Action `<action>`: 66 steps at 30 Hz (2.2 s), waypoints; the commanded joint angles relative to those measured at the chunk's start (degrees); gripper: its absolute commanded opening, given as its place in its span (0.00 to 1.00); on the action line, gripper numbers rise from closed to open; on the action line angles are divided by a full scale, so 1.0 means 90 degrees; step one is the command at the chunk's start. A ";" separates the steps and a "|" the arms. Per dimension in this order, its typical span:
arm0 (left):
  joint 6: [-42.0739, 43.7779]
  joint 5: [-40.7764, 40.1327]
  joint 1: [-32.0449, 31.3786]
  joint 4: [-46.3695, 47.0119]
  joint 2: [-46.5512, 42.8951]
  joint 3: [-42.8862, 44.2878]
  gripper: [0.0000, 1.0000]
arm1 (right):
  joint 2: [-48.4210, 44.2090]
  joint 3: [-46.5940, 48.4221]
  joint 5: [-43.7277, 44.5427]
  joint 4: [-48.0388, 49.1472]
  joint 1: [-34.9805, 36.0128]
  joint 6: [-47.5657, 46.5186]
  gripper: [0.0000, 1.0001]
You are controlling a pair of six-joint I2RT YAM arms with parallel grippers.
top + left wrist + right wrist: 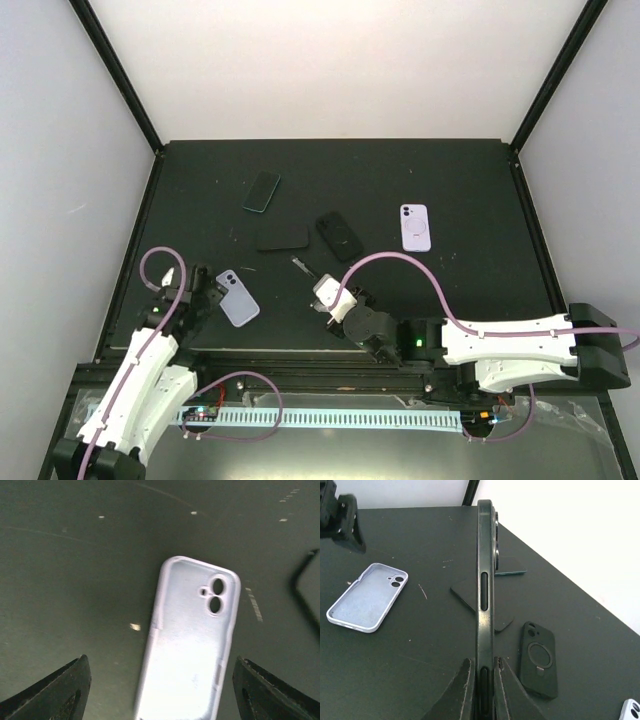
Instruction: Put the phone into the phone case
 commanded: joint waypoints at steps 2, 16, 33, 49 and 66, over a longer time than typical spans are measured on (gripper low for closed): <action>0.0281 -0.0590 0.0098 0.0298 0.0575 -0.0329 0.74 | -0.0200 0.0417 0.0318 -0.0229 0.0006 0.0817 0.01; 0.0769 -0.0029 0.0144 0.1940 0.1936 -0.0642 0.47 | -0.0168 0.0469 0.0363 -0.0559 -0.0017 0.1337 0.01; 0.1345 0.0260 0.0149 0.2373 0.2502 -0.0760 0.15 | -0.0531 0.0330 0.0487 -0.0789 -0.0174 0.1606 0.01; 0.1832 0.2027 -0.0346 0.3243 0.2286 -0.0819 0.01 | -0.1170 0.0124 -0.0666 -0.1216 -0.1463 0.2653 0.01; 0.1821 0.1396 -0.2714 0.3846 0.3101 0.0110 0.02 | -0.1761 -0.0671 -0.1210 -0.0840 -0.1949 0.4470 0.01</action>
